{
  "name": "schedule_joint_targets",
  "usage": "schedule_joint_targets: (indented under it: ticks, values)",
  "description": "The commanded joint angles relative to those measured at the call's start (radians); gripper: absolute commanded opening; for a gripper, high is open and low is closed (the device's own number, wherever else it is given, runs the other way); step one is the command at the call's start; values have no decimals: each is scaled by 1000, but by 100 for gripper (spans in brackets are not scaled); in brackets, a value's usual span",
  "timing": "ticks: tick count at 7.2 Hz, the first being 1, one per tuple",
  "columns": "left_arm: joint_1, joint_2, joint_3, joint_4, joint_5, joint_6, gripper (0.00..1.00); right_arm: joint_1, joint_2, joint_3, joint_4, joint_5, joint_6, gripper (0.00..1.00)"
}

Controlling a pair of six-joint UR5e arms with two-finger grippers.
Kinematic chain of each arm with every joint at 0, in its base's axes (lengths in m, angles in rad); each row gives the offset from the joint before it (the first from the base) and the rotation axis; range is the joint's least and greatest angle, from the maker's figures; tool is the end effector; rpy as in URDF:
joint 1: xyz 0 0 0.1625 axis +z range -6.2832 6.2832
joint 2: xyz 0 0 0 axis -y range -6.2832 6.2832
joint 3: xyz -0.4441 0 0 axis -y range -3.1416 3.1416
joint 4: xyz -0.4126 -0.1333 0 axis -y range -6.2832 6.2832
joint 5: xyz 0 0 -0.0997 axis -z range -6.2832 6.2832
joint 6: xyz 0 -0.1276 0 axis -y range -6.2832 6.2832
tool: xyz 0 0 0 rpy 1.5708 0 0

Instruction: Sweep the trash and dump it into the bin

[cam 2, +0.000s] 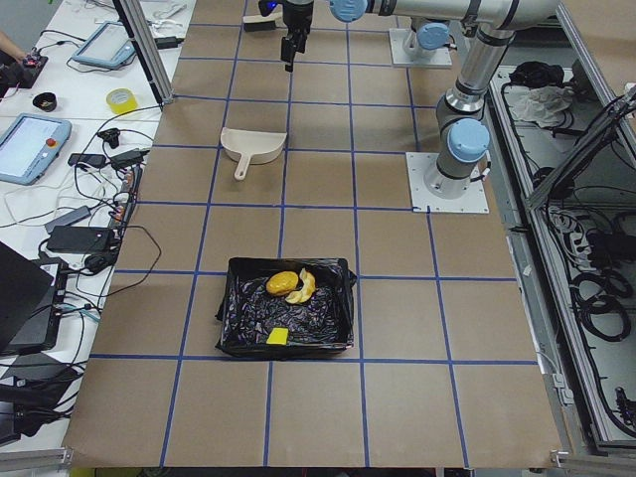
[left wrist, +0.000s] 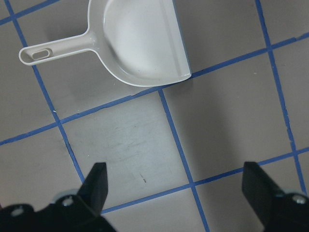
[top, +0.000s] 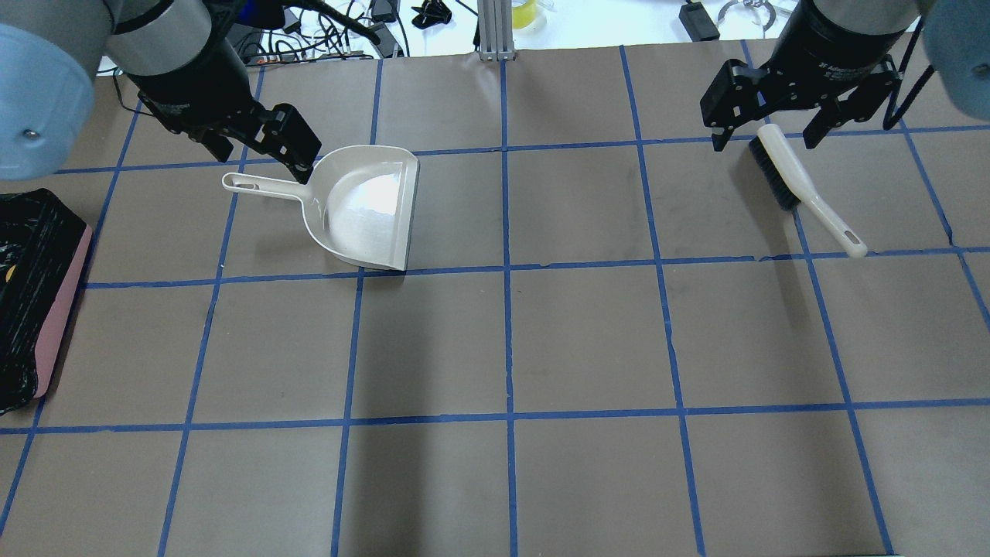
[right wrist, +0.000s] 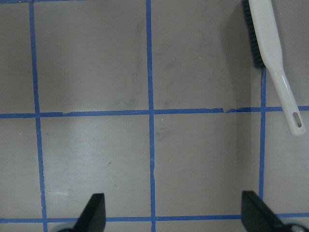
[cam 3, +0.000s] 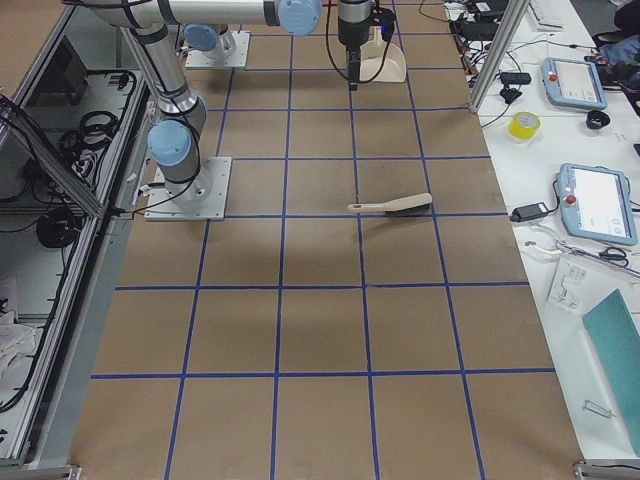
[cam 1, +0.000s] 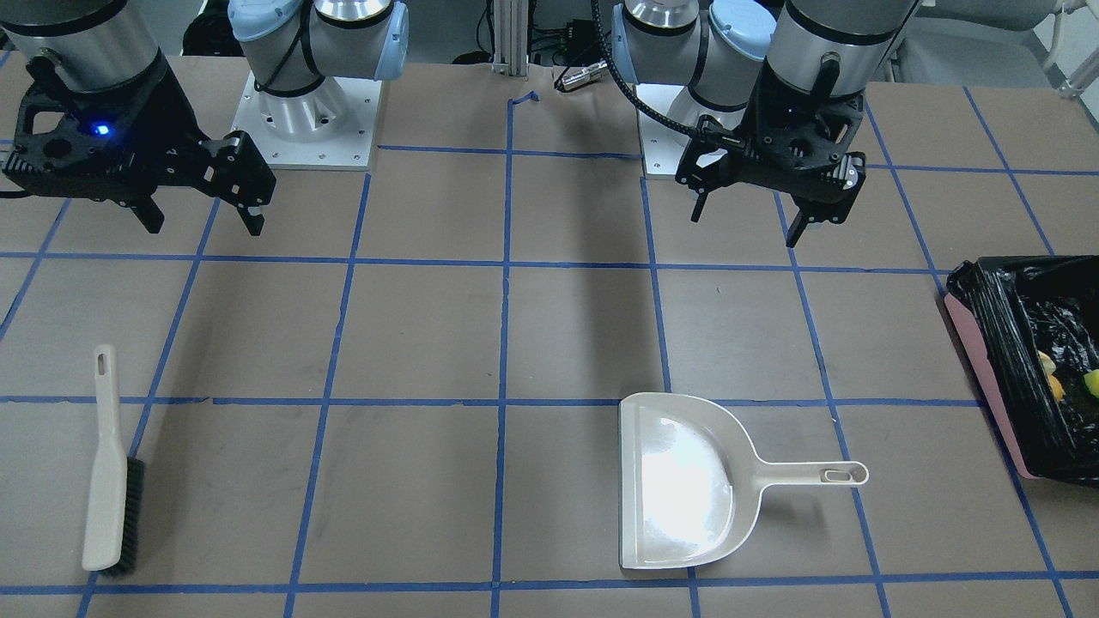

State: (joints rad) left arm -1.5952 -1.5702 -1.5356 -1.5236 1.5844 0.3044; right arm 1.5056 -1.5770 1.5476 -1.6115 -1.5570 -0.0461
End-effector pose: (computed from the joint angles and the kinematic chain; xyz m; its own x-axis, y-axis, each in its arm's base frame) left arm -0.1443 -0.5186 0.5025 -0.9464 0.3208 -0.0378 0.3228 0.9435 -0.0750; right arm 0.1010 -0.5258 0.4984 -0.9998 0.0182 -0.0105 0.0189 0.9973 -0.0706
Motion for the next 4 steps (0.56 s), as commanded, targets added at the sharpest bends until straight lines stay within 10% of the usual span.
schedule_joint_targets:
  ticks: [1, 4]
  values:
    - [3, -1, 0, 2, -1, -1, 100, 1, 0, -1, -1, 0, 2, 100]
    - [6, -1, -1, 6, -1, -1, 100, 1, 0, 0, 2, 0, 5, 100]
